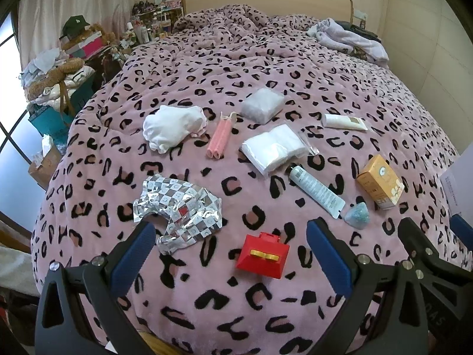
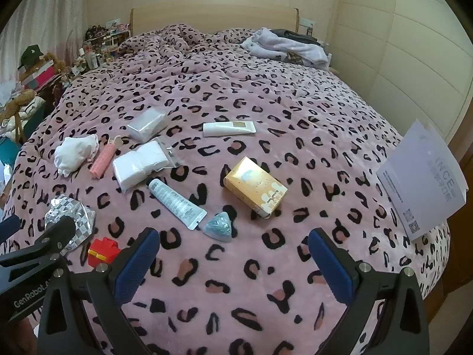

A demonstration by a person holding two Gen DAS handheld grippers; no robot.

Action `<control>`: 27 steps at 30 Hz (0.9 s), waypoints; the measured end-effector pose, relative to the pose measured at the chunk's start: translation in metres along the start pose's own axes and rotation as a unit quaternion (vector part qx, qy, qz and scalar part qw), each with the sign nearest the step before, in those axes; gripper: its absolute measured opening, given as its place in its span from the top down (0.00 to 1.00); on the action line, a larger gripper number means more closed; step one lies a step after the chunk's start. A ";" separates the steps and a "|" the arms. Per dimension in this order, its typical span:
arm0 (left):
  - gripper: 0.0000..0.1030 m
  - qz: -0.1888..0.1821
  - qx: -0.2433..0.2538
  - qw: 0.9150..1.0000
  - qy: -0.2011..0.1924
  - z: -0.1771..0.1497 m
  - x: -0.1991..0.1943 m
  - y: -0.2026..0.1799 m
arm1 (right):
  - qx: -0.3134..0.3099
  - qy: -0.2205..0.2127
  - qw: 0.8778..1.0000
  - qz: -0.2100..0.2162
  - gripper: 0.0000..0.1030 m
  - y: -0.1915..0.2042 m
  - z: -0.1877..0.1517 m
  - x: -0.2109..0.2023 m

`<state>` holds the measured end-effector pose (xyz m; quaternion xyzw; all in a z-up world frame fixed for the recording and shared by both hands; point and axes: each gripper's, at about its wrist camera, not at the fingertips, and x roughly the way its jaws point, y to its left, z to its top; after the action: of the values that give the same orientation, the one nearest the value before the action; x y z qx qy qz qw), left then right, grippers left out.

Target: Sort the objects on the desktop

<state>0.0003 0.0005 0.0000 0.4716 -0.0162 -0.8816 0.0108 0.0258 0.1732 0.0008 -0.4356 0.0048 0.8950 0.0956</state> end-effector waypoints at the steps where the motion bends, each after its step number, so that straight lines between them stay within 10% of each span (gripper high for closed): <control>1: 0.00 0.001 -0.001 1.000 0.001 0.000 0.000 -0.001 | 0.000 0.000 1.000 0.000 0.00 0.000 0.000 0.000; 27: 0.00 0.008 -0.009 1.000 0.004 -0.011 -0.001 0.007 | 0.002 0.000 1.000 0.000 0.00 0.001 -0.003 -0.005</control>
<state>0.0098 -0.0063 -0.0052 0.4745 -0.0117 -0.8799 0.0224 0.0306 0.1711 0.0026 -0.4354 0.0070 0.8950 0.0967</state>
